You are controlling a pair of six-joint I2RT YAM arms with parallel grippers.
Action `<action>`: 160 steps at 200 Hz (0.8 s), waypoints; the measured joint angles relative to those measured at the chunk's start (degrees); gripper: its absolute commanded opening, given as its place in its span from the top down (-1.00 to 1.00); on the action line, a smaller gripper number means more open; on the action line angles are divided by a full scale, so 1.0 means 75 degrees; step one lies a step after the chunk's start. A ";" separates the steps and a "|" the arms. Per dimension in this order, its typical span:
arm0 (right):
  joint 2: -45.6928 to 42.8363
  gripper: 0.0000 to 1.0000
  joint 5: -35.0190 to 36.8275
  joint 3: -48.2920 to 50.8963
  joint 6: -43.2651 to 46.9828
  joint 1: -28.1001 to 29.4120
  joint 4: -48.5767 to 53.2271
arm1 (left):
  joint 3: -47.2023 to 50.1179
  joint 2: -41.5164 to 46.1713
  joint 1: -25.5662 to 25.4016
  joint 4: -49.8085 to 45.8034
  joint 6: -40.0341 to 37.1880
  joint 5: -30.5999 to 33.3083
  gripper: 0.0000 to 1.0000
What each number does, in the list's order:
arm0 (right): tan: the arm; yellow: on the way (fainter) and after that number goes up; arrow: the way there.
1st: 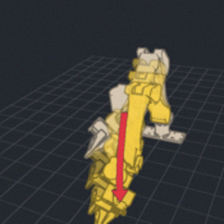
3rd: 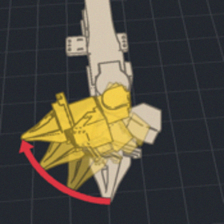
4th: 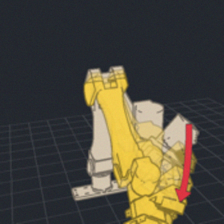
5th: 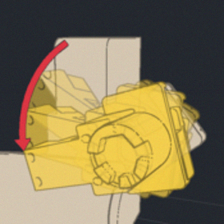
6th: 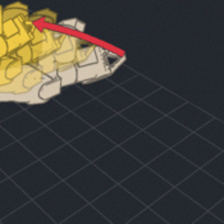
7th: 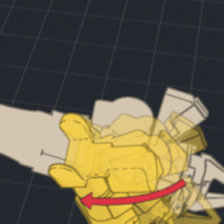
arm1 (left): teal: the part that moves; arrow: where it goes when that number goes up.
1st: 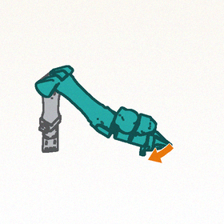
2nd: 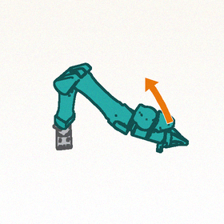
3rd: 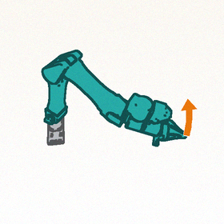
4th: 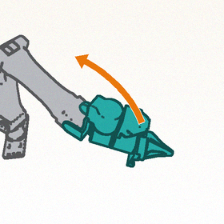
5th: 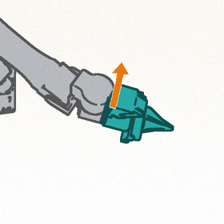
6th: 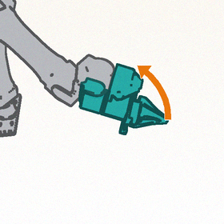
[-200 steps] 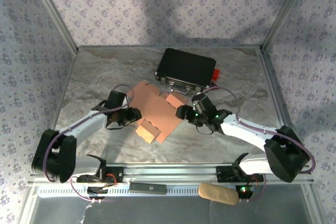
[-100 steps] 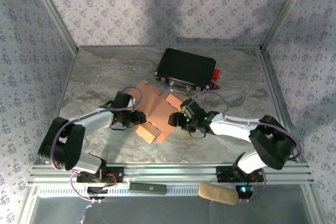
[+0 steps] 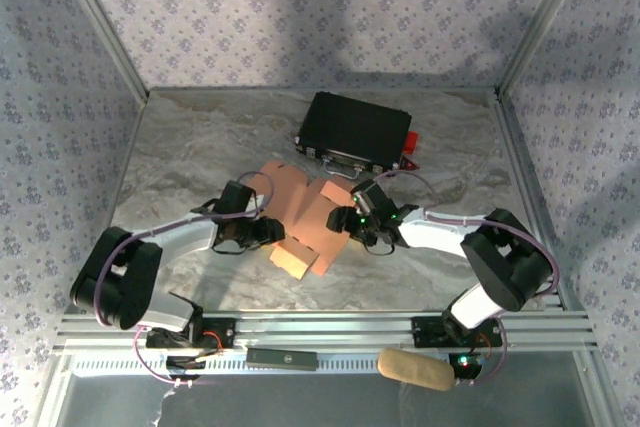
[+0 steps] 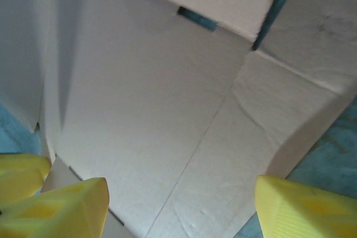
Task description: Fold the paper box
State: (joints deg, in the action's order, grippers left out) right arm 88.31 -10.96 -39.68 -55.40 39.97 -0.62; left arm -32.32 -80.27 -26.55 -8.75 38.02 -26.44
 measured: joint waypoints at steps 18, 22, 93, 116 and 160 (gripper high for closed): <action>0.0032 -0.42 -0.0154 -0.0029 0.0154 -0.0213 0.0006 | 0.0003 0.0108 -0.0035 -0.0041 0.0000 -0.0061 0.20; 0.0058 -0.42 -0.0201 -0.0050 0.0189 -0.0262 0.0009 | 0.0003 0.0134 -0.0035 -0.0055 0.0000 -0.0079 0.20; 0.0376 -0.42 -0.0662 -0.0356 0.0595 -0.0632 0.0052 | 0.0000 0.0052 -0.0382 -0.0201 -0.0187 -0.0076 0.17; 0.0382 -0.42 -0.0673 -0.0364 0.0612 -0.0647 0.0058 | -0.0047 -0.0227 -0.0458 -0.0117 -0.0283 -0.0050 0.19; 0.0382 -0.42 -0.0731 -0.0364 0.0711 -0.0720 0.0064 | -0.0219 -0.0455 -0.0539 -0.0146 -0.0341 0.0009 0.23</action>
State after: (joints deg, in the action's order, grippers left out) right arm 91.18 -16.45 -42.41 -50.06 34.57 -0.14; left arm -33.95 -83.68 -30.59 -9.85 35.46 -26.37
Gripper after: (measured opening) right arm 0.710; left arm 0.387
